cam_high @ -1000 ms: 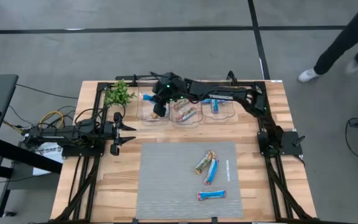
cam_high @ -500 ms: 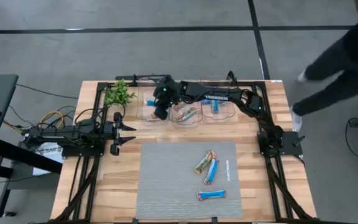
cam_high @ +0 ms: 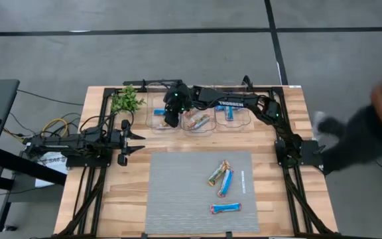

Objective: Pick and place Granola Bars by type
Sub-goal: Put the orange granola bar into the left transparent bin

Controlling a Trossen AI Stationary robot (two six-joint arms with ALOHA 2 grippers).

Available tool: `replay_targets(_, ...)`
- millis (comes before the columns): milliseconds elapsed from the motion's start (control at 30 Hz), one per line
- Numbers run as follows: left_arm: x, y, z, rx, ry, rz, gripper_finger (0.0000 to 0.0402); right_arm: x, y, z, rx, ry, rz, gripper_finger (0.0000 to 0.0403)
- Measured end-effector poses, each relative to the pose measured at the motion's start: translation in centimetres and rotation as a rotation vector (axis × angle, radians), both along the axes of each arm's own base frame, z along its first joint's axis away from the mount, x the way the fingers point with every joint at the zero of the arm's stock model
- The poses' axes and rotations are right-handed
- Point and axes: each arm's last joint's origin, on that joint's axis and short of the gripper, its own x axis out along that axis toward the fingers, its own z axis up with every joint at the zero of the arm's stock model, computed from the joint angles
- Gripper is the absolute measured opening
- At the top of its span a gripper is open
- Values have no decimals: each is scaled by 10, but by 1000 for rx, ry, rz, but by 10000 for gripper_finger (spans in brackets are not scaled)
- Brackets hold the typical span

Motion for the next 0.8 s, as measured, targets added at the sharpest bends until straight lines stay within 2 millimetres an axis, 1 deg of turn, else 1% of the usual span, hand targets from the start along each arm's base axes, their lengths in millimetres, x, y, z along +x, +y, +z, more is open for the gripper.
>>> replay_targets(100, 0, 0, 0, 0, 0, 0, 155, -1, 3, 10, 54, -51, 76, 180)
replay_targets(267, 0, 0, 0, 0, 0, 0, 155, -9, 15, 41, 228, -172, 326, 196)
replay_targets(400, 0, 0, 0, 0, 0, 0, 155, -17, 27, 60, 362, -225, 513, 198)
replay_targets(500, 0, 0, 0, 0, -1, 0, 155, -25, 36, 72, 436, -232, 605, 195)
replay_targets(600, 0, 0, 0, 0, 0, 0, 155, -31, 48, 78, 506, -201, 664, 192)
replay_targets(700, 0, 0, 0, 0, -1, 0, 155, -36, 64, 82, 567, -159, 709, 192)
replay_targets(800, 0, 0, 0, 0, -1, 0, 155, -43, 84, 90, 599, -114, 742, 194)
